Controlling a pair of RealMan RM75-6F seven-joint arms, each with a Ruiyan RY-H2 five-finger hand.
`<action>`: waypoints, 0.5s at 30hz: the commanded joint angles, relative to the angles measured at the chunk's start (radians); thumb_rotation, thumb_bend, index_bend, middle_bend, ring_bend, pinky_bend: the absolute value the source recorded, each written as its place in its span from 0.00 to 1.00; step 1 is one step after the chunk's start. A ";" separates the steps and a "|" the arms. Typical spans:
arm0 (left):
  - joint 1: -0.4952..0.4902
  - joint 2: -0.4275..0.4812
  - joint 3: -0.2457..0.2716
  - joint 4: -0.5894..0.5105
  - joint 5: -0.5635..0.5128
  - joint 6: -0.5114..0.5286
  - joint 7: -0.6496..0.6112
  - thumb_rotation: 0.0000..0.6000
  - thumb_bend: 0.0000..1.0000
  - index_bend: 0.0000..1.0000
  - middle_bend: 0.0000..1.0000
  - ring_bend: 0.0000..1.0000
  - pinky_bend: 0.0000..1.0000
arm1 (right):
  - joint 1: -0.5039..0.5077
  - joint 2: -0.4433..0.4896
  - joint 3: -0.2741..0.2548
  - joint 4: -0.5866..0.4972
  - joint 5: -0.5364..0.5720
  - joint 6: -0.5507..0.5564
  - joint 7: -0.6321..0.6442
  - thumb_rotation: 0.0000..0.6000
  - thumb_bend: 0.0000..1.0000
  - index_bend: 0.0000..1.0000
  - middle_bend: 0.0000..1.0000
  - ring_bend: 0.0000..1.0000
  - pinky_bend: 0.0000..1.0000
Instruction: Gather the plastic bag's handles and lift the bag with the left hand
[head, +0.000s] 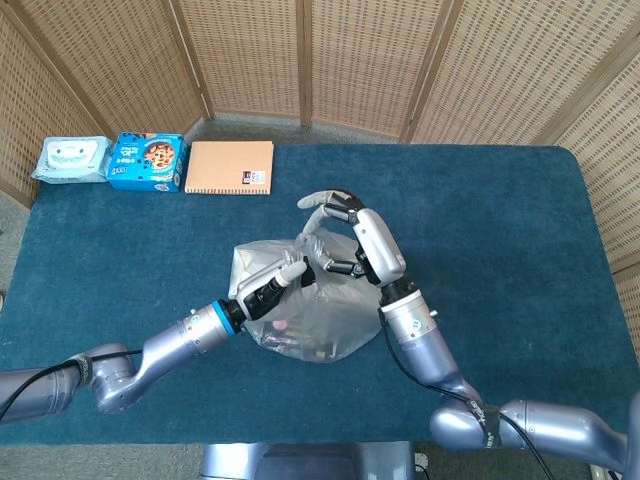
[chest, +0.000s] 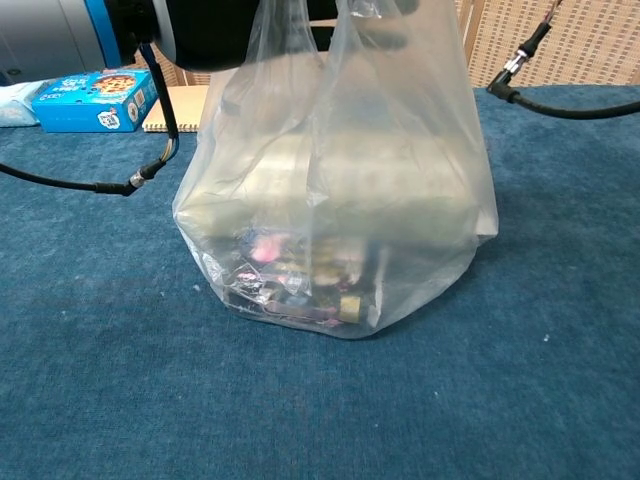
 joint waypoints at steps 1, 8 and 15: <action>-0.003 -0.001 0.002 0.001 -0.002 -0.003 0.007 0.00 0.24 0.22 0.24 0.13 0.14 | 0.011 -0.007 0.006 0.014 0.024 -0.009 -0.016 1.00 0.38 0.57 0.33 0.23 0.12; 0.006 0.009 -0.001 -0.008 -0.032 -0.003 0.021 0.00 0.24 0.35 0.31 0.26 0.16 | 0.018 0.006 0.016 0.036 0.058 -0.036 -0.026 1.00 0.38 0.55 0.32 0.21 0.12; 0.017 0.016 -0.003 -0.012 -0.049 -0.007 0.000 0.00 0.24 0.41 0.39 0.37 0.20 | 0.017 0.039 0.029 0.046 0.092 -0.065 -0.024 1.00 0.39 0.42 0.29 0.17 0.11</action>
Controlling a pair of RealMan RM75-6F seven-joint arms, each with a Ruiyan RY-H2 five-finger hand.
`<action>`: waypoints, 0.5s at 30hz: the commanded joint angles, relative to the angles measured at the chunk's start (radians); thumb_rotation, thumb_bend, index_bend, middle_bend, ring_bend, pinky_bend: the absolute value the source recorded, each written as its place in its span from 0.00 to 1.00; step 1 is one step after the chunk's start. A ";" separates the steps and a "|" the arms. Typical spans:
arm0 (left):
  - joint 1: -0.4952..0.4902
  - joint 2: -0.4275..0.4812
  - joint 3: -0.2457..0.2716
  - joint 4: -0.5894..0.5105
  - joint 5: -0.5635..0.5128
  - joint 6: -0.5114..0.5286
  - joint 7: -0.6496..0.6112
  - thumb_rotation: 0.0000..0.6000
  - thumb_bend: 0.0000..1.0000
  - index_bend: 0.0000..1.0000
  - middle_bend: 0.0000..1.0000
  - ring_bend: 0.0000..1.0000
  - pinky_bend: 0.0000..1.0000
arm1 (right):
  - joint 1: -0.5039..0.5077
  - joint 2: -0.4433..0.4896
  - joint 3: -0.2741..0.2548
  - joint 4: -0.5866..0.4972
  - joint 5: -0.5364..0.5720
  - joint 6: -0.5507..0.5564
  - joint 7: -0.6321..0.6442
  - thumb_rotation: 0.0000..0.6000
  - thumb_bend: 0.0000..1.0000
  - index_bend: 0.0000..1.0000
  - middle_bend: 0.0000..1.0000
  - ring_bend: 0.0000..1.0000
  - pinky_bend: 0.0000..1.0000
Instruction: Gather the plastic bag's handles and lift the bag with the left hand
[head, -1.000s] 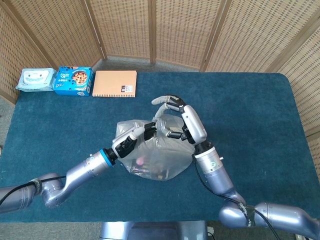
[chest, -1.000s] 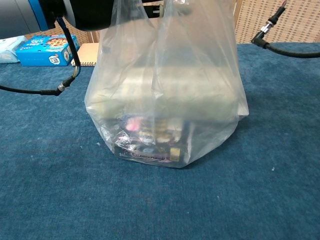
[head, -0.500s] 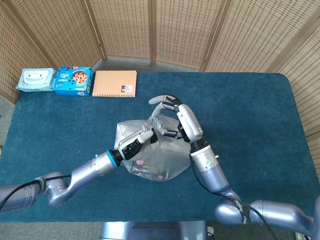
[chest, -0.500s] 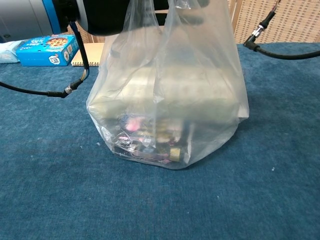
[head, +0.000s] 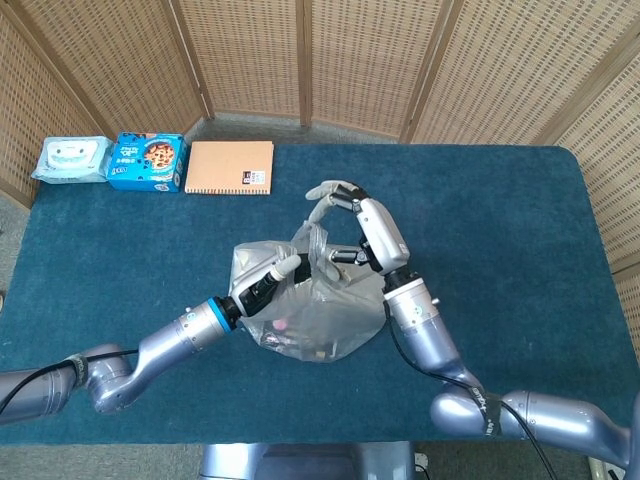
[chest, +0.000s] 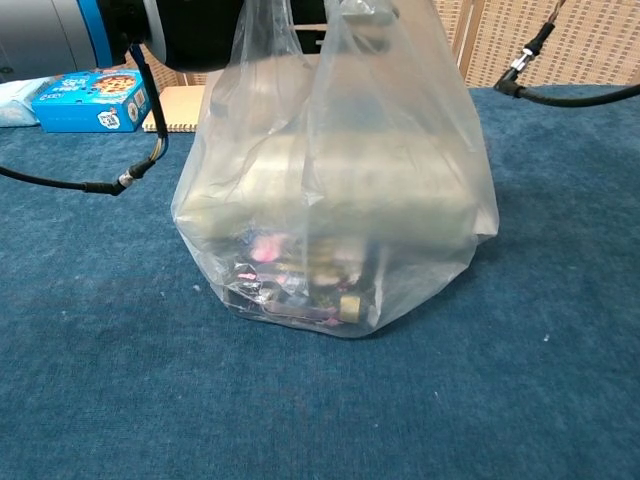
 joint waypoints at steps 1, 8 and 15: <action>0.007 0.000 -0.002 0.000 -0.004 0.003 -0.025 0.00 0.24 0.41 0.39 0.37 0.20 | 0.000 0.016 0.007 0.006 0.021 -0.015 -0.002 1.00 0.39 0.40 0.29 0.17 0.11; 0.013 0.003 -0.007 0.005 0.005 0.010 -0.082 0.00 0.24 0.42 0.39 0.38 0.21 | -0.005 0.038 0.005 0.017 0.041 -0.035 0.003 1.00 0.35 0.31 0.26 0.14 0.10; 0.029 0.012 -0.007 0.014 0.013 0.028 -0.137 0.00 0.24 0.42 0.39 0.39 0.22 | -0.018 0.064 0.016 0.037 0.046 -0.045 0.036 1.00 0.32 0.29 0.25 0.13 0.10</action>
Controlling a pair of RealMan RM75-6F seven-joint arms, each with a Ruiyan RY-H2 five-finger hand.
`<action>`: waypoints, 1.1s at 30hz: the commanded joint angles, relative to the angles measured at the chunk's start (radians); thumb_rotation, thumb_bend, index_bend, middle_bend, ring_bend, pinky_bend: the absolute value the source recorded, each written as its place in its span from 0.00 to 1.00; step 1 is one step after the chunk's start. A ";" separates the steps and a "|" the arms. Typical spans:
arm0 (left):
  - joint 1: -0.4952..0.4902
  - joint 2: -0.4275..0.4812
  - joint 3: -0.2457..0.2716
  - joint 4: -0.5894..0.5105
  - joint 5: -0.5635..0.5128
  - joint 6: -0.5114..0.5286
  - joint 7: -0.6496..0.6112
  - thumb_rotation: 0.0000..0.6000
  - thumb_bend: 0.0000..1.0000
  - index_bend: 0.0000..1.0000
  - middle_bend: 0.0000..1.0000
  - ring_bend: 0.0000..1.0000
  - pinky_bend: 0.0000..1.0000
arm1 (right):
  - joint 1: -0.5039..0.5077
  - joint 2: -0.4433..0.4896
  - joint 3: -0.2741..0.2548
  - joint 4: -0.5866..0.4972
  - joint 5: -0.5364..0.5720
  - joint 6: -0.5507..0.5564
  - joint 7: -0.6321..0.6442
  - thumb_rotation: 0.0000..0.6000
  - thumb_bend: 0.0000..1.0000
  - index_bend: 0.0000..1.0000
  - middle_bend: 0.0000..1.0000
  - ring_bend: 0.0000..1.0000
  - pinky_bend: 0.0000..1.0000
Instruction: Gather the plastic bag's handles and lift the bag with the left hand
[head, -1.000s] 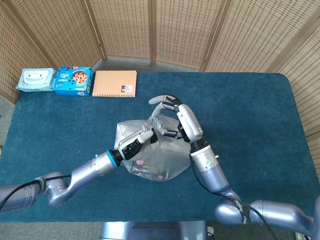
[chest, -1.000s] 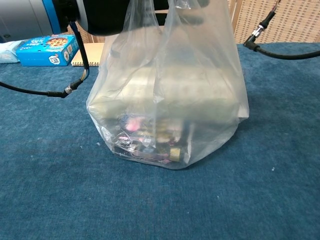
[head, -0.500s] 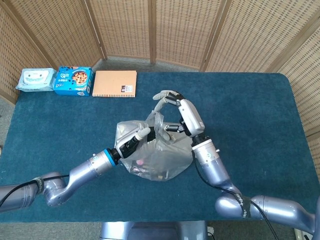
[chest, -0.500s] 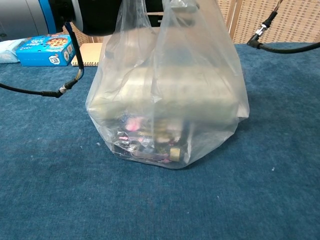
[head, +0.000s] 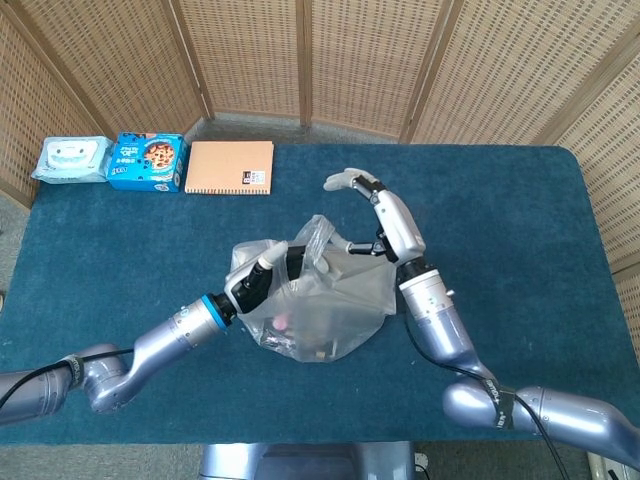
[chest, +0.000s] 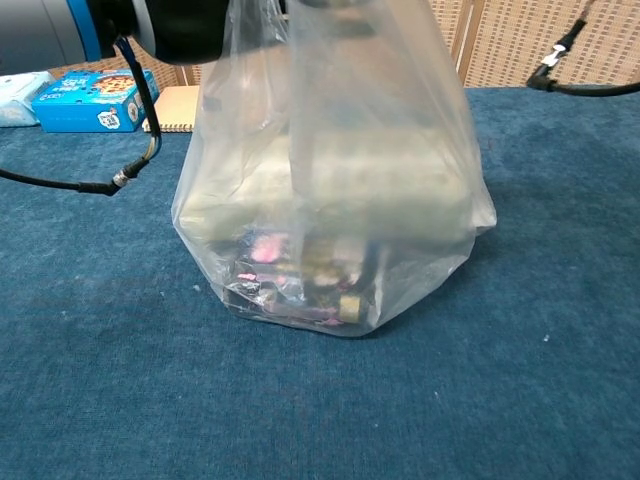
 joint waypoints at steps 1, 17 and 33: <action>0.008 0.006 0.000 0.004 0.003 0.009 -0.018 0.00 0.24 0.42 0.39 0.39 0.22 | 0.001 0.010 0.011 0.021 0.004 -0.011 0.016 1.00 0.32 0.29 0.25 0.13 0.10; 0.042 0.028 -0.016 0.001 0.009 0.060 -0.157 0.00 0.24 0.42 0.40 0.40 0.25 | -0.064 0.060 -0.006 0.019 -0.042 0.019 0.085 1.00 0.31 0.28 0.25 0.13 0.10; 0.049 0.089 -0.060 -0.046 0.020 0.104 -0.263 0.00 0.24 0.45 0.44 0.44 0.35 | -0.190 0.121 -0.070 -0.016 -0.150 0.119 0.151 1.00 0.33 0.28 0.25 0.15 0.10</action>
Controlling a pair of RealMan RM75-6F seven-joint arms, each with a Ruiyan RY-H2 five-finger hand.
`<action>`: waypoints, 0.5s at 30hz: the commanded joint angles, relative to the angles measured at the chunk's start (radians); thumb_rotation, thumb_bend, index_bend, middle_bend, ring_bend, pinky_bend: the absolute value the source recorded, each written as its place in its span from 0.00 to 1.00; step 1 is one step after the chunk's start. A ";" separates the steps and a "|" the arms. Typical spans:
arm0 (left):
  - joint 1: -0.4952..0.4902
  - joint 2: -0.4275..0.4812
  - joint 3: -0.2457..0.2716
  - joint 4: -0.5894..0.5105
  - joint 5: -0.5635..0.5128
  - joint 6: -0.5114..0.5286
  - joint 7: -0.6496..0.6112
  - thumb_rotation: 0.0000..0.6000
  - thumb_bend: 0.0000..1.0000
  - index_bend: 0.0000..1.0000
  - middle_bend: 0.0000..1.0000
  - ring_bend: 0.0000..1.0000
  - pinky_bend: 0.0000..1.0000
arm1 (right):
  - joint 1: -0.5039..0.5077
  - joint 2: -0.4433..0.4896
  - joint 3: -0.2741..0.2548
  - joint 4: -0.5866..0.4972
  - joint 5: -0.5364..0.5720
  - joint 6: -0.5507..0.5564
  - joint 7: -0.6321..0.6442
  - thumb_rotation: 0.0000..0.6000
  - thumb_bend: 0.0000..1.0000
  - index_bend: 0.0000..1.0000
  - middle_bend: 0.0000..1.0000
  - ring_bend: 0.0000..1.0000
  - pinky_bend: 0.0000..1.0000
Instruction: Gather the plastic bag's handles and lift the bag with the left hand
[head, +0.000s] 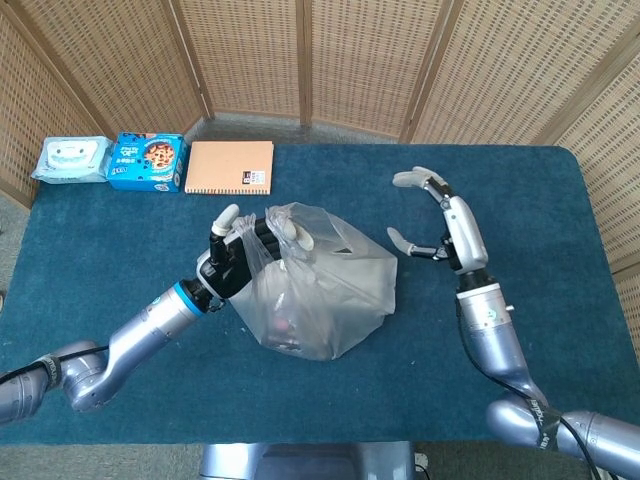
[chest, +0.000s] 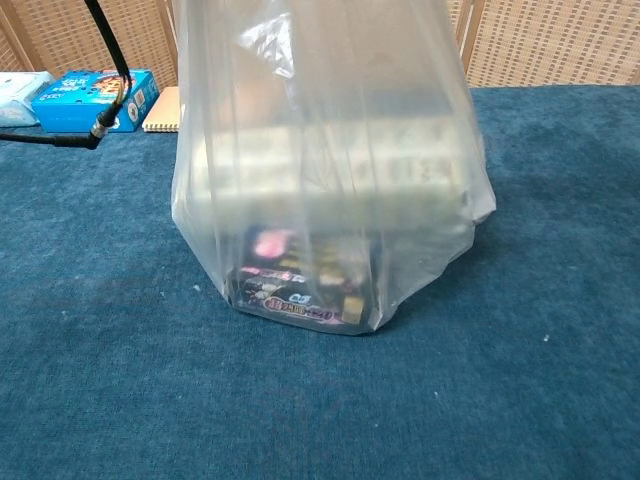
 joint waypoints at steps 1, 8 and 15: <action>-0.003 0.013 -0.009 -0.012 -0.008 -0.005 0.005 0.00 0.25 0.45 0.45 0.44 0.35 | -0.015 0.005 -0.010 0.003 -0.012 0.011 0.010 1.00 0.33 0.28 0.26 0.15 0.10; -0.020 0.047 -0.076 -0.066 -0.136 -0.054 0.054 0.00 0.35 0.57 0.59 0.58 0.50 | -0.073 0.012 -0.058 0.025 -0.065 0.062 0.025 1.00 0.35 0.32 0.27 0.19 0.12; -0.029 0.065 -0.164 -0.110 -0.266 -0.091 0.088 0.00 0.37 0.65 0.66 0.62 0.52 | -0.117 0.019 -0.096 0.056 -0.078 0.070 0.054 1.00 0.36 0.34 0.28 0.20 0.13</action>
